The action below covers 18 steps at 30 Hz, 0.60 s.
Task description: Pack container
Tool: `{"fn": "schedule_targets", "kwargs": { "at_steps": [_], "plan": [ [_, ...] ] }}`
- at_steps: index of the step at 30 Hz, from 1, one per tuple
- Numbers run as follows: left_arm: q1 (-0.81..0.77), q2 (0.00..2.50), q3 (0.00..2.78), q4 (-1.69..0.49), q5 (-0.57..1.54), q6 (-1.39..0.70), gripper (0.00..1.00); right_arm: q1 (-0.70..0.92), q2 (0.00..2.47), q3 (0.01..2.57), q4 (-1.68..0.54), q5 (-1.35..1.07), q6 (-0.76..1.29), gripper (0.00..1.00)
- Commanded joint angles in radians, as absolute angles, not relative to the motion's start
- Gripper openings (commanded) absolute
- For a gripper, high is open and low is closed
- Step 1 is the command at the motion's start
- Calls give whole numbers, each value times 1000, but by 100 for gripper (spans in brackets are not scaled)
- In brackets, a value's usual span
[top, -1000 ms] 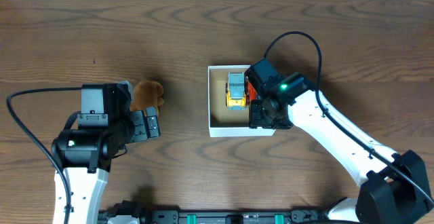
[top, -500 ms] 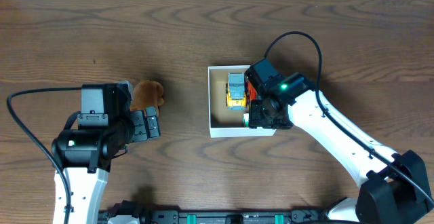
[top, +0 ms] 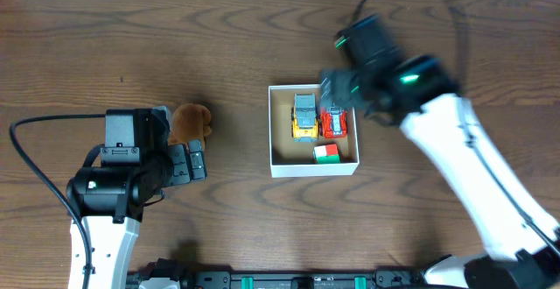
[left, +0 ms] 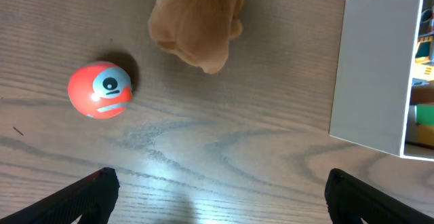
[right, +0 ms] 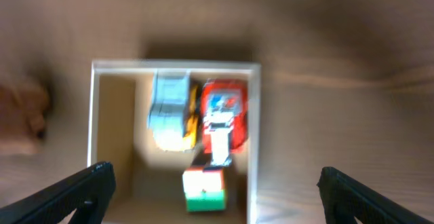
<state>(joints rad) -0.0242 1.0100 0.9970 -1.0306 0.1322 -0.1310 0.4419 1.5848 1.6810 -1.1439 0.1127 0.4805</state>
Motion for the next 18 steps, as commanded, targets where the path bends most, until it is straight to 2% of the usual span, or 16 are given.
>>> {"fn": "schedule_targets", "kwargs": {
  "at_steps": [1,6,10,18],
  "plan": [
    [-25,1011,1000,-1040,142,-133,98,305,1531,1736,-1189,153,466,99],
    [-25,1009,1044,-1097,75,-121,98,65,1528,1721,-1278,138,488,99],
    [-2,1011,1086,-1145,2,-160,98,-63,1534,1662,-1275,138,447,99],
    [195,1063,1102,-1134,-31,-197,98,-132,1541,1433,-1100,119,401,99]
  ]
}}
